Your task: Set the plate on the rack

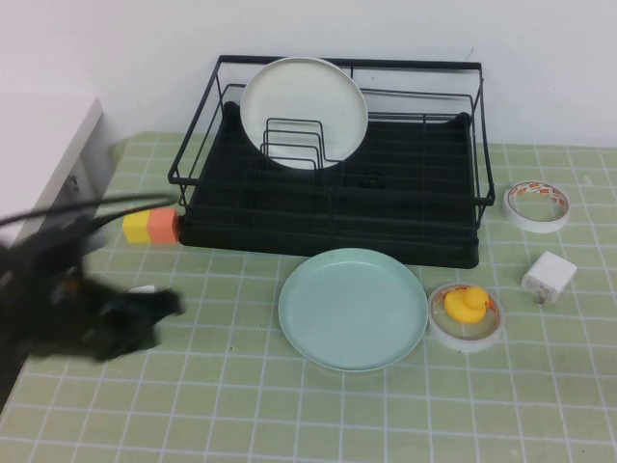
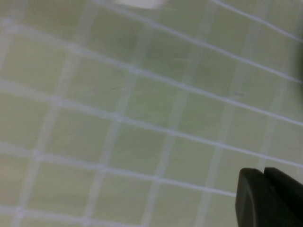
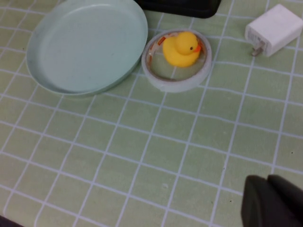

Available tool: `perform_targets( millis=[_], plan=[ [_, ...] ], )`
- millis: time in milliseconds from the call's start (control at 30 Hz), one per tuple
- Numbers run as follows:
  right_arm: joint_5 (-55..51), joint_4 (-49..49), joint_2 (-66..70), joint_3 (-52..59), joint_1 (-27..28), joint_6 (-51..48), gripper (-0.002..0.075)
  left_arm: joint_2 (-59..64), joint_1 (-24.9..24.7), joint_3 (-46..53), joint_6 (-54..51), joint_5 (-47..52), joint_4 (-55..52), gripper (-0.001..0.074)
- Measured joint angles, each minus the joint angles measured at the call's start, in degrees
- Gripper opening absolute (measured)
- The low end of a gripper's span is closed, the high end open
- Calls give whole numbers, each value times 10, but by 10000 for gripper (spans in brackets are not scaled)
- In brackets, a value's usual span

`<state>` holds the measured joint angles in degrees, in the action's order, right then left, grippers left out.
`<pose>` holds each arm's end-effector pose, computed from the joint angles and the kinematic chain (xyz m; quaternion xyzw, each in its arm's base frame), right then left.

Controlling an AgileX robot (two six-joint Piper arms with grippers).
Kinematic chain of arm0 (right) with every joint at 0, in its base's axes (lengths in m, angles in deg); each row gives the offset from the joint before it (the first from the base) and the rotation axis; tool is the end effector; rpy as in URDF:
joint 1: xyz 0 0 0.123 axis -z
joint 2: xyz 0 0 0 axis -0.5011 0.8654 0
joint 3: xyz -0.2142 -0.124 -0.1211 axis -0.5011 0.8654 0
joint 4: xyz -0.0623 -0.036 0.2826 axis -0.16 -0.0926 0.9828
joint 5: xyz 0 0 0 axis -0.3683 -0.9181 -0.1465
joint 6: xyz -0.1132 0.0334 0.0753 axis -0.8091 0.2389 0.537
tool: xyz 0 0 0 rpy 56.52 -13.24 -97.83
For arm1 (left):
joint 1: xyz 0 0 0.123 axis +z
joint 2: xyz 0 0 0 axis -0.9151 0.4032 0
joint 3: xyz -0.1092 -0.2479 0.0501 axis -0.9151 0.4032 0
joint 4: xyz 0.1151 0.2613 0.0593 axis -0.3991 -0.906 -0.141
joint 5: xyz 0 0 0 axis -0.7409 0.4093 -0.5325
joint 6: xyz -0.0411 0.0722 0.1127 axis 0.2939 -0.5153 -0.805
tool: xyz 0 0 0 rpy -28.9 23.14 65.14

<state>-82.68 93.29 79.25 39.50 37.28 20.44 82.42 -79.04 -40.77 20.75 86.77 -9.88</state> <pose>0.2168 0.0218 0.1803 -0.0725 0.9041 0.1110 0.4063 0.3300 -0.0979 0.1378 -0.0885 0.9500 -0.1687 0.2475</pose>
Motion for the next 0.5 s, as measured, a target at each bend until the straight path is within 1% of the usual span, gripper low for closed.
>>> perform_targets(
  millis=[100,200,267,433,500],
  plan=[
    [0,0,0,-2,0,0,-2,50,-37,-75,-20,35,7,-3],
    [-1,1,0,-5,0,-1,-2,107,-67,-147,-33,41,10,-2],
    [-1,2,0,-5,0,-2,-2,149,-79,-184,-41,43,11,-2],
    [-1,2,0,-5,0,-7,-2,246,-84,-272,-42,47,43,1],
    [-1,2,0,-5,0,-14,-2,284,-84,-306,-43,55,50,38]
  ],
)
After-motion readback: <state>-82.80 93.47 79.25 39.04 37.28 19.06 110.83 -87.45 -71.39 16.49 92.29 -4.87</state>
